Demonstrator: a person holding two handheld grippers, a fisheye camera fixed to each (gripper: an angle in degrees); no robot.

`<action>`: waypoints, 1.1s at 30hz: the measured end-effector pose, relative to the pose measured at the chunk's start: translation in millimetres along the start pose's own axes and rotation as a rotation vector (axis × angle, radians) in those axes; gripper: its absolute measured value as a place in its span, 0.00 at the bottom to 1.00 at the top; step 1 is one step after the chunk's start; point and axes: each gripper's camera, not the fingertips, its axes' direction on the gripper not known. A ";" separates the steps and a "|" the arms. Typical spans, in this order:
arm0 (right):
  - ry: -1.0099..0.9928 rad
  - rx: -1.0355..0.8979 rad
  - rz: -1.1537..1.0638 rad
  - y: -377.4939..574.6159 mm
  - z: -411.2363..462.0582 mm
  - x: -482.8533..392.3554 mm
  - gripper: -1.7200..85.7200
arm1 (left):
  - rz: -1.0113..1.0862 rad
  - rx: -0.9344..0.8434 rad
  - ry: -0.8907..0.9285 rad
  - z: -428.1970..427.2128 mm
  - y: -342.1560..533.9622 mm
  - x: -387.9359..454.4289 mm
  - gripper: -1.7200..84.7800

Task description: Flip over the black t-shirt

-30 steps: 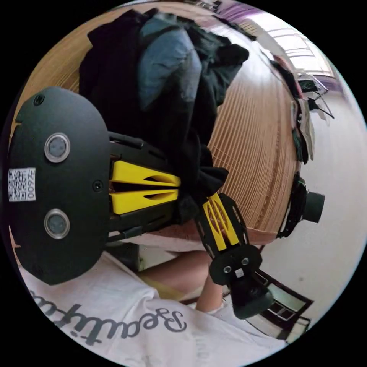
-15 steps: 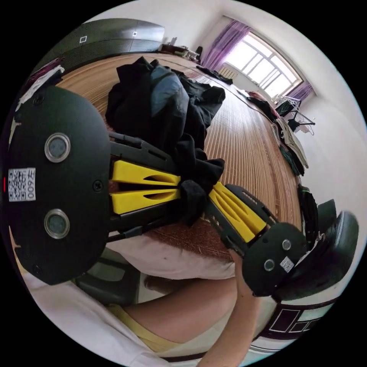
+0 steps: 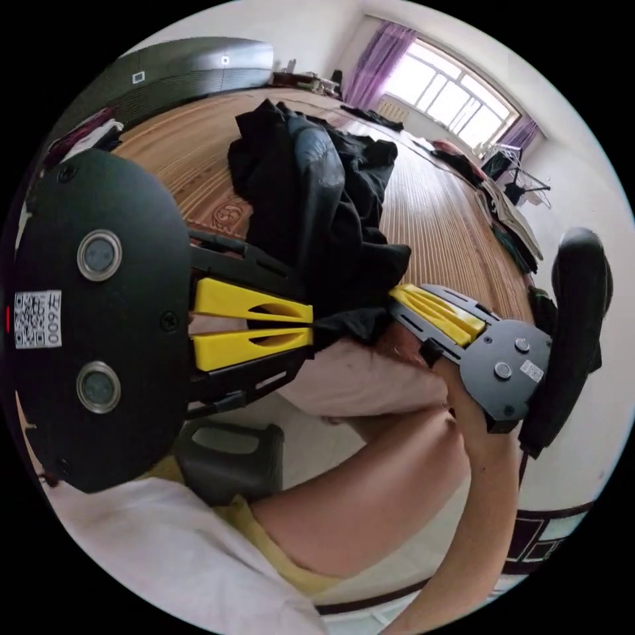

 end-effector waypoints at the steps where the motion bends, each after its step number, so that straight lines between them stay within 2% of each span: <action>1: 0.020 -0.018 -0.029 0.4 -0.6 0.1 0.01 | 0.011 0.023 0.059 -11.6 -1.9 -2.8 0.03; 2: 0.075 -0.065 -0.050 0.3 0.4 3.7 0.01 | -0.010 0.073 0.114 -36.0 -3.0 -12.1 0.03; 4: 0.232 -0.183 -0.089 2.6 11.5 11.5 0.01 | -0.040 0.143 0.088 -76.4 -0.8 -27.6 0.03; 6: 0.446 -0.296 -0.083 15.2 31.7 32.9 0.01 | -0.092 0.160 -0.060 -124.3 1.3 -54.8 0.03; 7: 0.464 -0.319 -0.054 18.7 35.7 41.8 0.01 | -0.118 0.155 -0.109 -135.2 1.9 -63.5 0.03; 9: 0.407 -0.358 0.240 33.3 37.4 91.2 0.01 | -0.255 0.157 -0.268 -175.5 9.8 -104.2 0.03; 10: 0.377 -0.346 0.342 39.0 33.0 104.9 0.01 | -0.291 0.157 -0.290 -184.5 12.3 -115.5 0.03; 12: 0.238 -0.196 0.648 67.6 2.8 143.0 0.02 | -0.416 0.135 -0.305 -214.0 18.2 -160.0 0.04; 14: 0.185 -0.041 0.753 88.7 -24.3 153.3 0.05 | -0.502 0.126 -0.287 -229.9 20.2 -187.6 0.04; 19: 0.007 0.299 0.787 112.5 -92.8 149.1 0.12 | -0.728 0.179 -0.147 -267.5 -15.7 -247.3 0.09; 21: -0.095 0.412 0.694 105.6 -107.3 132.4 0.13 | -0.772 0.306 -0.055 -295.3 -81.4 -274.6 0.15; 25: -0.313 0.361 0.559 81.9 -85.3 97.0 0.15 | -0.782 0.409 0.094 -314.4 -221.1 -317.7 0.16; 28: -0.427 0.355 0.446 75.7 -63.8 52.4 0.17 | -0.797 0.375 0.207 -304.7 -341.4 -340.0 0.14; 29: -0.437 0.348 0.425 76.3 -57.2 36.3 0.17 | -0.762 0.333 0.244 -297.0 -388.7 -338.7 0.10; 31: -0.451 0.340 0.402 79.6 -48.4 16.1 0.18 | -0.727 0.208 0.201 -290.9 -449.1 -326.4 0.06; 33: -0.463 0.317 0.384 85.5 -37.3 -2.1 0.18 | -0.701 0.247 0.149 -322.9 -490.0 -301.4 0.05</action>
